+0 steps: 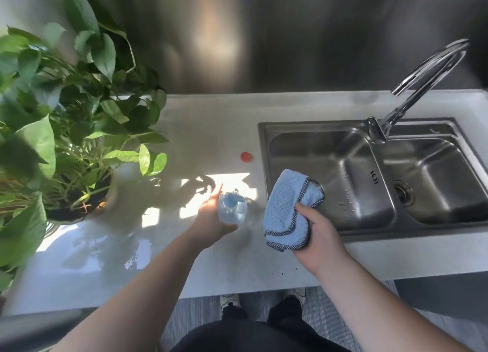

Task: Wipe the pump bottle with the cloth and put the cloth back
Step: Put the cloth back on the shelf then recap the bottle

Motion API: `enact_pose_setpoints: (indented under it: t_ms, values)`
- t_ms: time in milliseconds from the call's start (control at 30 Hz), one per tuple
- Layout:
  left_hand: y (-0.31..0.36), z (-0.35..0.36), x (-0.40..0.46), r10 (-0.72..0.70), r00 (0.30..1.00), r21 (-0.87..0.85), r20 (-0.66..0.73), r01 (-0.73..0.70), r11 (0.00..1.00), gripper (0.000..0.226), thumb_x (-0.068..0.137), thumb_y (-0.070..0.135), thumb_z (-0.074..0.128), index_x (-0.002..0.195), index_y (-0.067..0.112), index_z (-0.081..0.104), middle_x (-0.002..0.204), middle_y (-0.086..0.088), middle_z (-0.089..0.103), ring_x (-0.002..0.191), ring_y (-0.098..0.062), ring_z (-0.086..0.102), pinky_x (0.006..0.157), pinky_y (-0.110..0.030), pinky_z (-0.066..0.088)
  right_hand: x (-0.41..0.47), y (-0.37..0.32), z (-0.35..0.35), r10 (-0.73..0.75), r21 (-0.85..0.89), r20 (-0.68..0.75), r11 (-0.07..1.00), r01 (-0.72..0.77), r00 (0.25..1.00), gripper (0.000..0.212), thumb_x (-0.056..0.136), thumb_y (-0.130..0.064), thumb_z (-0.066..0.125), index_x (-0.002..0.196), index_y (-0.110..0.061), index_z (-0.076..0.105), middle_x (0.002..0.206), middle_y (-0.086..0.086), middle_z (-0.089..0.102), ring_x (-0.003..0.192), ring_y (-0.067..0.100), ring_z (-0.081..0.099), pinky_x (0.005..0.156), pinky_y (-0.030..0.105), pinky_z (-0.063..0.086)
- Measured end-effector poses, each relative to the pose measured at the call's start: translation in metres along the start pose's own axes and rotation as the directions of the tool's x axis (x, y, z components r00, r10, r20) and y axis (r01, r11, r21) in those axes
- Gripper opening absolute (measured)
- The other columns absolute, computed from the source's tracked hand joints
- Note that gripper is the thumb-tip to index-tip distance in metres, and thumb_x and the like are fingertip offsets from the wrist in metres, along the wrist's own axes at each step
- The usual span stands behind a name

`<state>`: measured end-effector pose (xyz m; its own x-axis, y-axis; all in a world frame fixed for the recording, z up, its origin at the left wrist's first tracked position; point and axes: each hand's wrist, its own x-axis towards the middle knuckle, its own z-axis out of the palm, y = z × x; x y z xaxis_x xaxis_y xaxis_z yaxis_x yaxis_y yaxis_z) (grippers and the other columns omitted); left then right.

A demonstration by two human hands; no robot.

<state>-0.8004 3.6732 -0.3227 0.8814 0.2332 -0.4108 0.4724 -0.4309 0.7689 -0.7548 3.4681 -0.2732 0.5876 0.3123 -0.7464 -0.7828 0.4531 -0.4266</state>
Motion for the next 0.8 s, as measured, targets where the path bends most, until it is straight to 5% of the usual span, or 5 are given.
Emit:
enact_pose_setpoints:
  t_ms: [100, 200, 367, 633, 800]
  values:
    - [0.008, -0.015, 0.001, -0.056, 0.997, -0.128, 0.051, 0.062, 0.990, 0.107, 0.066, 0.008, 0.067, 0.156, 0.023, 0.011, 0.136, 0.009, 0.048, 0.127, -0.011, 0.049, 0.093, -0.018, 0.048, -0.003, -0.006, 0.006, 0.000, -0.020, 0.010, 1.000, 0.000, 1.000, 0.026, 0.097, -0.021, 0.051, 0.116, -0.011, 0.066, 0.099, 0.010, 0.080, 0.099, 0.029, 0.070, 0.075, 0.044, 0.054]
    - [0.029, -0.032, -0.002, -0.096, 0.995, -0.357, -0.024, 0.081, 0.931, 0.073, 0.080, -0.010, 0.050, 0.142, 0.026, 0.040, 0.146, 0.003, 0.045, 0.140, -0.018, 0.038, 0.107, -0.030, 0.037, -0.008, -0.010, 0.015, -0.003, -0.028, 0.034, 1.000, 0.004, 0.999, 0.029, 0.095, -0.024, 0.054, 0.119, -0.012, 0.066, 0.111, 0.012, 0.077, 0.108, 0.032, 0.066, 0.081, 0.047, 0.053]
    - [0.084, -0.060, -0.012, 0.048, 0.994, -0.517, -0.096, -0.091, 0.851, 0.020, 0.092, 0.006, 0.057, 0.110, 0.013, 0.061, 0.108, -0.008, 0.070, 0.097, -0.020, 0.067, 0.089, -0.034, 0.055, -0.022, -0.020, 0.041, -0.074, -0.056, 0.152, 0.995, 0.084, 0.986, 0.027, 0.097, -0.021, 0.051, 0.117, -0.013, 0.067, 0.106, 0.012, 0.078, 0.105, 0.032, 0.069, 0.096, 0.053, 0.051]
    - [0.159, -0.077, -0.025, 0.207, 0.977, -0.413, 0.058, -0.166, 0.896, 0.044, 0.086, 0.038, 0.070, 0.120, 0.013, 0.057, 0.107, -0.005, 0.072, 0.085, -0.015, 0.072, 0.067, -0.029, 0.058, -0.047, -0.045, 0.079, -0.215, -0.288, 0.238, 0.916, 0.280, 0.947, 0.037, 0.088, -0.016, 0.064, 0.124, -0.008, 0.063, 0.114, 0.018, 0.074, 0.102, 0.034, 0.073, 0.082, 0.043, 0.058]
    - [0.183, -0.095, -0.039, 0.284, 0.957, -0.414, 0.069, -0.231, 0.880, 0.030, 0.082, 0.034, 0.071, 0.107, 0.018, 0.068, 0.102, -0.012, 0.076, 0.092, -0.025, 0.073, 0.087, -0.059, 0.054, -0.091, -0.072, 0.091, -0.267, -0.410, 0.346, 0.819, 0.401, 0.900, 0.050, 0.076, -0.019, 0.070, 0.123, -0.006, 0.058, 0.110, 0.018, 0.076, 0.099, 0.033, 0.074, 0.079, 0.043, 0.062]
